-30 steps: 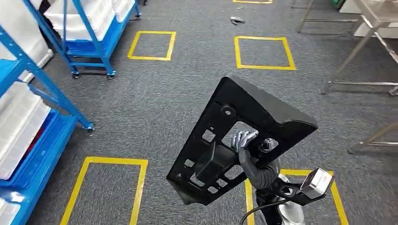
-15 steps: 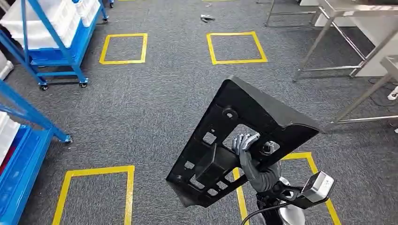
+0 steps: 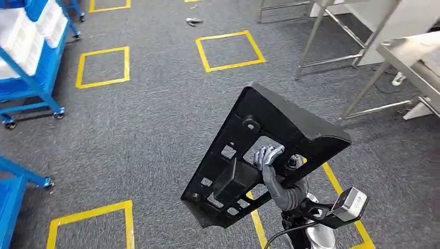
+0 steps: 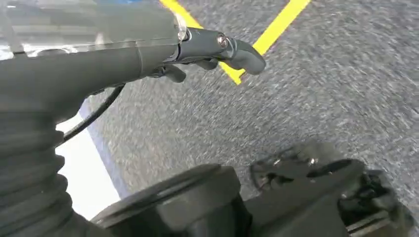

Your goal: Take the parts from the cabinet and place them on the table.

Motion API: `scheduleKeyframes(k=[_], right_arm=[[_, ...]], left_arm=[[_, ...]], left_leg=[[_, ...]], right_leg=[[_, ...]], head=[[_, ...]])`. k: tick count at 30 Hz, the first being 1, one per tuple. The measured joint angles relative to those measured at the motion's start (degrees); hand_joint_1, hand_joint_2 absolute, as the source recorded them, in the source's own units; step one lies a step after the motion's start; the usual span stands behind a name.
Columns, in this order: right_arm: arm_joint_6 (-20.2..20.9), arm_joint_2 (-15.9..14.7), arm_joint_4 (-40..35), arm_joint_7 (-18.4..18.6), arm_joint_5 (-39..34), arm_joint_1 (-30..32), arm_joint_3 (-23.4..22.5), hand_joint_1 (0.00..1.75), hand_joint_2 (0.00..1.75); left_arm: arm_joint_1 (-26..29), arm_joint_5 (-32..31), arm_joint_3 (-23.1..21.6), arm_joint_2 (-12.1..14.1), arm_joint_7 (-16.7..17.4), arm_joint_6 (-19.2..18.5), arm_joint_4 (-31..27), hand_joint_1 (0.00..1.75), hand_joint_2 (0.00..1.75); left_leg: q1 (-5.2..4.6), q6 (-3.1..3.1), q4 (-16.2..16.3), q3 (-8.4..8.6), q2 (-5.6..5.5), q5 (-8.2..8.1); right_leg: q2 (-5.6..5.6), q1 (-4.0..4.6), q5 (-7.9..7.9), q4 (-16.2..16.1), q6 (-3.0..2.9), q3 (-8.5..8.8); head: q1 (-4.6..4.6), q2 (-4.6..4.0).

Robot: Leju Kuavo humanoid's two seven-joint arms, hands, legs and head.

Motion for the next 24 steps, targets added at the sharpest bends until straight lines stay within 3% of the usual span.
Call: scheduleKeyframes(k=[1,2,3,5,6,7,8,9,11,12,13,15,16,17,18,19,21,22,23,24], right_arm=[[0.0,0.0,0.0,0.0,0.0,0.0,0.0,1.66,1.75],[0.0,0.0,0.0,-0.1,0.0,0.0,0.0,1.66,1.75],[0.0,0.0,0.0,-0.1,0.0,0.0,0.1,1.66,1.75],[0.0,0.0,0.0,-0.1,0.0,0.4,0.1,1.66,1.75],[0.0,-0.1,0.0,-0.1,0.0,0.5,0.1,1.66,1.75],[0.0,-0.1,0.0,-0.1,0.0,0.6,0.1,1.66,1.75],[0.1,-0.1,0.0,-0.2,0.0,0.4,0.1,1.66,1.75],[0.1,-0.1,0.0,-0.2,-0.1,0.3,0.2,1.66,1.75],[0.1,-0.1,0.1,-0.3,-0.1,0.5,0.2,1.66,1.75],[0.2,-0.1,0.3,-0.3,-0.1,0.5,0.2,1.66,1.75],[0.2,-0.1,0.4,-0.3,-0.1,0.5,0.2,1.66,1.75],[0.3,-0.1,0.5,-0.3,-0.1,0.5,0.2,1.66,1.75],[0.4,-0.1,0.5,-0.3,-0.1,0.4,0.2,1.66,1.75],[0.3,-0.1,0.5,-0.3,-0.1,0.3,0.2,1.66,1.75],[0.3,-0.1,0.5,-0.4,-0.1,0.1,0.3,1.66,1.75],[0.3,-0.1,0.5,-0.5,-0.1,0.1,0.3,1.66,1.75],[0.3,-0.1,0.4,-0.7,-0.1,0.3,0.3,1.66,1.75],[0.3,-0.1,0.3,-0.7,0.0,0.5,0.4,1.66,1.75],[0.3,-0.1,0.3,-0.9,-0.1,0.3,0.4,1.66,1.75],[0.3,0.0,0.3,-0.9,-0.1,0.1,0.4,1.66,1.75]], left_arm=[[0.2,0.0,0.0,0.0,0.0,0.0,0.0,0.00,1.75],[0.3,0.0,0.0,0.0,0.0,0.0,0.1,0.00,1.75],[0.2,0.0,0.1,0.0,0.2,0.0,0.1,0.00,1.75],[0.0,0.1,0.2,-0.1,0.5,0.1,0.0,0.00,1.75],[0.0,0.1,0.2,-0.1,0.6,0.1,0.0,0.00,1.75],[0.1,0.0,0.2,-0.1,0.6,0.2,0.0,0.00,1.75],[0.2,0.0,0.3,-0.1,0.7,0.2,0.0,0.00,1.75],[0.3,0.0,0.4,-0.1,0.6,0.2,0.0,0.00,1.75],[0.4,-0.2,0.5,-0.1,0.6,0.3,0.0,0.00,1.75],[0.5,-0.3,0.6,-0.1,0.7,0.3,0.0,0.00,1.75],[0.5,-0.3,0.6,-0.1,0.7,0.3,0.0,0.00,1.75],[0.6,-0.4,0.6,-0.1,0.8,0.3,0.0,0.00,1.75],[0.7,-0.4,0.6,-0.1,0.9,0.4,0.0,0.00,1.75],[0.8,-0.5,0.6,-0.2,0.9,0.3,0.0,0.00,1.75],[1.0,-0.5,0.7,-0.2,0.9,0.4,0.0,0.00,1.75],[0.9,-0.5,0.7,-0.1,0.8,0.5,0.0,0.00,1.75],[0.6,-0.8,0.7,-0.1,0.7,0.5,0.0,0.00,1.75],[0.5,-0.9,0.7,0.0,0.9,0.7,-0.1,0.00,1.75],[0.7,-1.0,0.7,0.0,0.8,0.8,-0.1,0.00,1.75],[0.9,-0.9,0.7,0.0,0.6,0.8,-0.1,0.00,1.75]], left_leg=[[0.30,-0.08,-2.8,0.90,-1.48,1.15],[0.26,-0.11,-3.5,1.02,-3.81,0.65],[0.44,0.24,-5.2,1.97,-3.65,-0.88],[0.03,1.10,-5.0,1.64,-2.92,-0.88],[0.30,1.56,-5.6,1.86,-2.44,-0.66],[0.35,1.88,-5.9,2.20,-1.86,-0.56],[0.28,2.26,-6.1,2.42,-1.23,-0.62],[0.18,2.43,-6.1,2.46,-0.48,-0.63],[-0.05,2.76,-6.0,2.57,0.95,-0.88],[-0.12,2.84,-6.0,2.71,1.57,-1.06],[-0.18,2.81,-6.0,2.91,2.07,-1.23],[-0.35,2.73,-6.0,3.88,3.25,-1.89],[-0.42,2.67,-6.1,4.41,3.72,-2.26],[-0.55,2.54,-6.3,4.46,4.11,-2.46],[-0.77,2.11,-6.4,4.45,4.55,-2.83],[-0.90,1.85,-6.6,4.58,5.19,-3.15],[-0.92,1.25,-7.6,6.04,6.79,-3.89],[-0.66,0.95,-7.0,6.57,5.87,-4.02],[-0.70,0.80,-4.7,5.77,3.20,-4.33],[-0.61,0.78,-0.5,3.50,1.64,-5.86]], right_leg=[[0.50,-0.14,-0.43,0.4,0.30,-0.02],[1.24,0.06,-0.50,1.2,0.68,-0.63],[1.65,-0.07,-0.33,1.3,0.94,-1.29],[2.45,-0.26,0.07,0.9,1.63,-1.91],[2.70,-0.22,-0.09,1.0,1.93,-1.99],[0.23,-0.20,-0.57,1.8,2.13,-2.09],[-1.98,0.02,-1.77,4.1,2.36,-3.33],[-2.81,0.00,-3.57,8.0,2.57,-5.42],[-3.34,-0.18,-6.65,17.0,2.81,-10.60],[-3.35,-0.26,-6.13,18.5,2.81,-11.78],[-3.38,-0.28,-4.77,17.5,2.73,-11.63],[-4.08,-0.11,1.19,8.6,2.07,-7.55],[-5.78,0.30,3.47,3.4,1.43,-5.05],[-8.07,0.95,2.21,2.7,1.18,-4.37],[-8.13,1.57,1.82,1.3,0.76,-3.91],[-7.87,1.58,1.28,1.2,0.57,-4.06],[-6.23,1.58,0.62,0.4,0.01,-3.45],[-5.52,0.56,0.77,-0.6,-0.28,-1.87],[-4.82,0.53,0.56,-1.0,-0.55,-0.90],[-4.63,0.56,0.42,-1.0,-0.96,-0.37]], head=[[0.02,0.00],[-0.19,0.00],[-0.31,0.02],[-0.31,0.00],[-0.33,0.02],[-0.26,0.00],[-0.11,0.00],[-0.13,0.00],[-0.13,0.00],[-0.15,0.00],[-0.13,0.00],[-0.13,0.00],[-0.13,0.00],[-0.18,0.00],[-0.04,0.02],[-0.13,0.00],[-0.09,0.00],[-0.07,0.02],[-0.20,0.00],[-0.37,0.02]])
